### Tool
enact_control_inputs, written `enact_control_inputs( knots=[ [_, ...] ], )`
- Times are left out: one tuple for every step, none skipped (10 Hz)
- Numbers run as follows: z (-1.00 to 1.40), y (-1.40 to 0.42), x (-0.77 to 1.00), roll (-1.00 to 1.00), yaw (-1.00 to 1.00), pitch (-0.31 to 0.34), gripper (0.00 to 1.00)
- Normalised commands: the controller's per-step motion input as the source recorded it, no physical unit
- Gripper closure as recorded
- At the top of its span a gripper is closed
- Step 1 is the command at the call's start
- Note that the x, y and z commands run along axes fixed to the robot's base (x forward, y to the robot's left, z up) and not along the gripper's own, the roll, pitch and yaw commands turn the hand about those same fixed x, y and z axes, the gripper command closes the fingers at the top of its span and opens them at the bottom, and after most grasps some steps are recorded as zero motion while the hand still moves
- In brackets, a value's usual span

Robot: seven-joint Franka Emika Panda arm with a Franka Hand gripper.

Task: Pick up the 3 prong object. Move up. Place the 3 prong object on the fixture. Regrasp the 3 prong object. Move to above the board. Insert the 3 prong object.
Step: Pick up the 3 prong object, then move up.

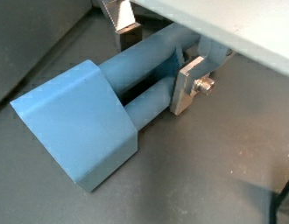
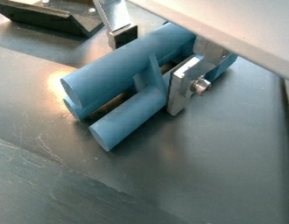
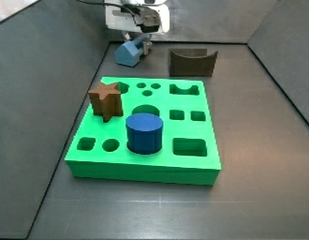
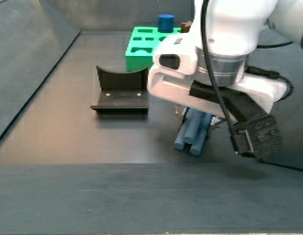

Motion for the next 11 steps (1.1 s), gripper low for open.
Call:
enact_control_inputs(
  knots=[
    [0.0, 0.0, 0.0, 0.0, 0.0, 0.0, 1.0],
    [0.0, 0.0, 0.0, 0.0, 0.0, 0.0, 1.0],
    [0.0, 0.0, 0.0, 0.0, 0.0, 0.0, 1.0],
    [0.0, 0.0, 0.0, 0.0, 0.0, 0.0, 1.0],
    [0.0, 0.0, 0.0, 0.0, 0.0, 0.0, 1.0],
    [0.83, 0.0, 0.0, 0.0, 0.0, 0.0, 1.0],
    [0.82, -0.05, 0.03, -0.01, -0.02, -0.002, 1.0],
    [0.66, -0.04, 0.01, -0.04, -0.01, 0.025, 1.0],
    [0.58, -0.02, 0.01, -0.05, 0.0, 0.034, 1.0],
    [0.44, -0.01, 0.0, -0.07, 0.0, 0.033, 1.0],
    [0.24, -0.01, -0.01, -0.09, 0.01, 0.017, 1.0]
  ],
)
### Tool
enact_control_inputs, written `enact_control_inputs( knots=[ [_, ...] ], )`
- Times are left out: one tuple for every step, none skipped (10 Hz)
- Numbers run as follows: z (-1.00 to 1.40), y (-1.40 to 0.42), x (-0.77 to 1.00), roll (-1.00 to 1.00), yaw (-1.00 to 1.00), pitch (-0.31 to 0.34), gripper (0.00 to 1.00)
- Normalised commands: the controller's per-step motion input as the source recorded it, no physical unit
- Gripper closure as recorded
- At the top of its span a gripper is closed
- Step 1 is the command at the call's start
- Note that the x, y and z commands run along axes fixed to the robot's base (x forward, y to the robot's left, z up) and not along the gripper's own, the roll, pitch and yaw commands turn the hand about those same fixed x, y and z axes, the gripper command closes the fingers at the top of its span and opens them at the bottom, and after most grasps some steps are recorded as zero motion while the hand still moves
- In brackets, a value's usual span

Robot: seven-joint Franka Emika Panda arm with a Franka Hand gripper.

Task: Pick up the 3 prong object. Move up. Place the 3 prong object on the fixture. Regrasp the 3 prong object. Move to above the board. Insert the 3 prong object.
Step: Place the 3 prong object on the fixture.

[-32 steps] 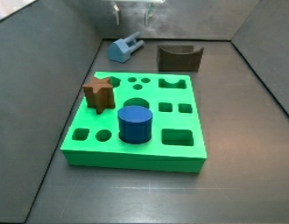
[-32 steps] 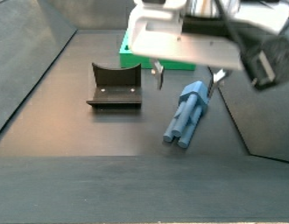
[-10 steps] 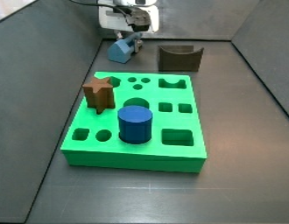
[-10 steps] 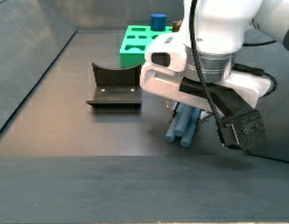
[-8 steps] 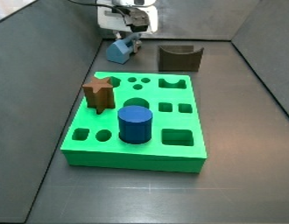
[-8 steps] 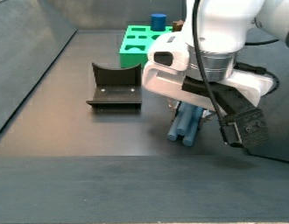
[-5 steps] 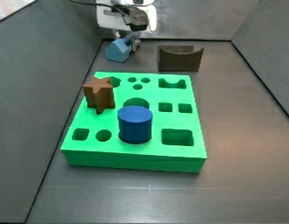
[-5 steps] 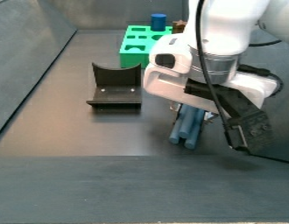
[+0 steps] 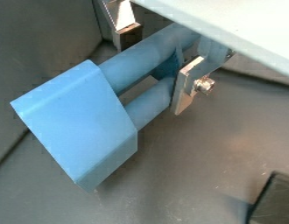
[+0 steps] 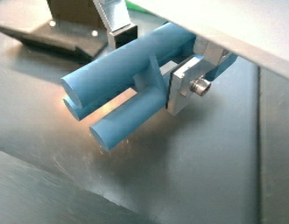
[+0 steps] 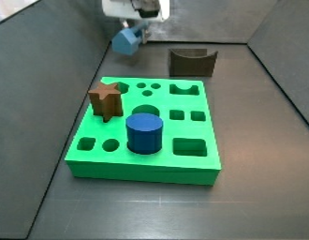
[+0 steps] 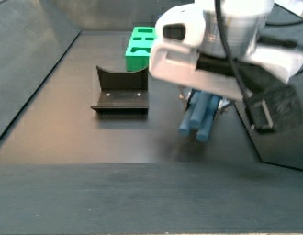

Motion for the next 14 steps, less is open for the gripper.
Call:
enact_control_inputs(
  knots=[
    [1.0, 0.0, 0.0, 0.0, 0.0, 0.0, 1.0],
    [1.0, 0.0, 0.0, -0.01, 0.0, -0.001, 1.0],
    [1.0, 0.0, -0.01, -0.02, 0.01, 0.007, 1.0],
    [1.0, 0.0, -0.01, -0.03, 0.01, 0.005, 1.0],
    [1.0, -0.01, -0.01, -0.07, 0.02, 0.001, 1.0],
    [1.0, -0.01, -0.02, -0.08, 0.02, -0.002, 1.0],
    [1.0, -0.01, -0.02, -0.1, 0.02, -0.007, 1.0],
    [1.0, -0.01, -0.02, -0.1, 0.01, -0.009, 1.0],
    [1.0, -0.01, -0.03, -0.12, 0.01, -0.01, 1.0],
    [0.82, 0.0, -0.02, -0.13, 0.0, -0.011, 1.0],
    [0.68, 0.0, -0.02, -0.15, -0.01, -0.011, 1.0],
    [0.59, 0.0, -0.01, -0.16, -0.01, -0.006, 1.0],
    [0.36, 0.0, 0.0, -0.17, -0.02, 0.0, 1.0],
    [0.22, 0.01, 0.0, -0.17, -0.02, 0.005, 1.0]
  ],
)
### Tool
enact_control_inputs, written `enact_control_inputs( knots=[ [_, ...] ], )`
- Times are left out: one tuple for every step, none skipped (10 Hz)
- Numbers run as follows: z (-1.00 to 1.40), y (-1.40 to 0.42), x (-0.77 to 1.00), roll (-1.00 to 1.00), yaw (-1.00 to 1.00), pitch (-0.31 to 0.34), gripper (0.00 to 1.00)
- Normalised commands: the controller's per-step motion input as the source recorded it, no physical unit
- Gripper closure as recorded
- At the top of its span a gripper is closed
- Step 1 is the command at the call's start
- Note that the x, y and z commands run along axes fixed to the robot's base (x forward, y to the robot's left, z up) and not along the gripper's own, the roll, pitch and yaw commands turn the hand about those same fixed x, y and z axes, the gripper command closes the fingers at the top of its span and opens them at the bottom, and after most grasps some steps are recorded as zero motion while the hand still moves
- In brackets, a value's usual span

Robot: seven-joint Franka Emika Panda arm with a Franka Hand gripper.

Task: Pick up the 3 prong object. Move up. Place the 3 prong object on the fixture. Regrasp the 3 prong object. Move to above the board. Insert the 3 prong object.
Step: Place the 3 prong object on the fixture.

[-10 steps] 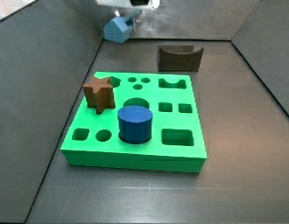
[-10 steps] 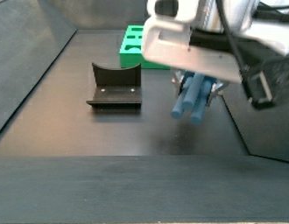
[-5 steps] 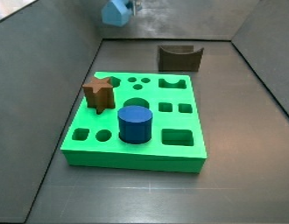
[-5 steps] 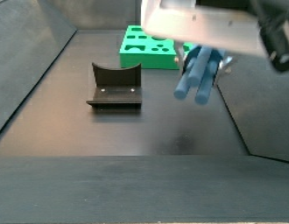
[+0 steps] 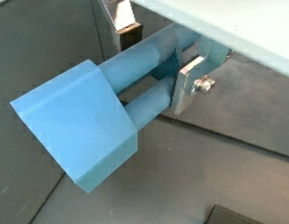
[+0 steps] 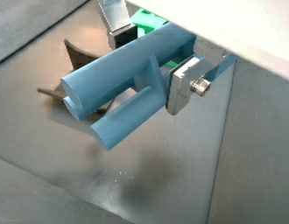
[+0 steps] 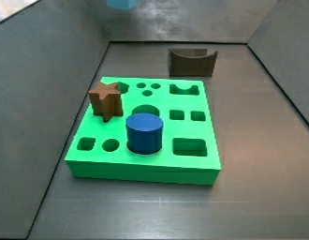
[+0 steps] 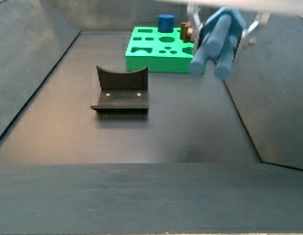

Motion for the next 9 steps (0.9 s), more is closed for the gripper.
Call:
enact_control_inputs(
  knots=[
    [0.16, -1.0, 0.9, -0.05, 1.0, -0.216, 1.0],
    [0.12, -1.0, 0.91, -0.03, 1.0, -0.212, 1.0],
    [0.1, -1.0, 0.94, 0.03, 0.92, -0.175, 1.0],
    [0.09, -1.0, 0.99, 0.02, 0.66, -0.112, 1.0],
    [0.07, -0.92, 1.0, 0.0, 0.45, -0.049, 1.0],
    [0.04, -0.73, 1.0, 0.01, 0.25, 0.0, 1.0],
    [0.02, -0.55, 1.0, 0.01, 0.17, 0.024, 1.0],
    [0.0, -0.42, 1.0, 0.02, 0.13, 0.036, 1.0],
    [-0.02, -0.17, 0.9, 0.04, 0.07, 0.056, 1.0]
  ],
)
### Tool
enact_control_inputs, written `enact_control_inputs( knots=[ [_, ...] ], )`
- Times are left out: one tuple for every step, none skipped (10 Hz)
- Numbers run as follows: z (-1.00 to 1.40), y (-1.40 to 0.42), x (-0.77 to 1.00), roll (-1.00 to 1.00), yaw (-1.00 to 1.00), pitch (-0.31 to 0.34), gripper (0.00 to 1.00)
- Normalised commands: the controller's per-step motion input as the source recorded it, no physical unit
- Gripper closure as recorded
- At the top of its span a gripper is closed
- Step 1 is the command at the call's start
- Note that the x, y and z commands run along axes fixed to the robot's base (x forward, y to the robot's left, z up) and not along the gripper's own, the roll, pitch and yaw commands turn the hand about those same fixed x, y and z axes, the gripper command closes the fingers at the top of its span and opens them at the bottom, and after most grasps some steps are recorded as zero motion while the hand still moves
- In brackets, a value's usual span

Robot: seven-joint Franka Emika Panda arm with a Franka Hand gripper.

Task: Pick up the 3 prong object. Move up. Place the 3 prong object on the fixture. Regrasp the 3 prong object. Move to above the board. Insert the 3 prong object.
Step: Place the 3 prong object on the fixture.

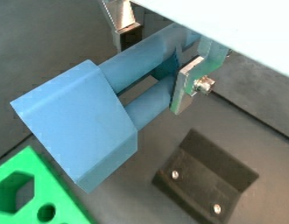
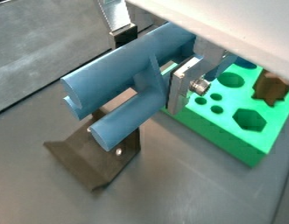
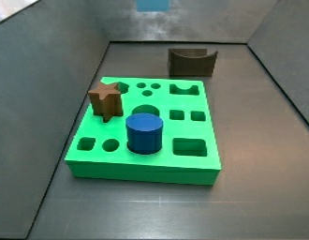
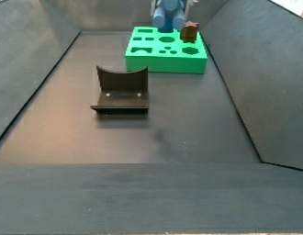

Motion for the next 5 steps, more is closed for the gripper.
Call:
enact_control_inputs(
  knots=[
    [-0.03, -0.09, 0.85, 0.05, 0.05, 0.062, 1.0],
    [-0.03, -0.04, 0.77, 0.07, 0.04, 0.074, 1.0],
    [-0.03, -0.03, 0.69, 0.09, 0.04, 0.084, 1.0],
    [-0.02, -0.02, 0.63, 0.11, 0.04, 0.092, 1.0],
    [-0.02, -0.02, 0.59, 0.12, 0.04, 0.097, 1.0]
  ],
)
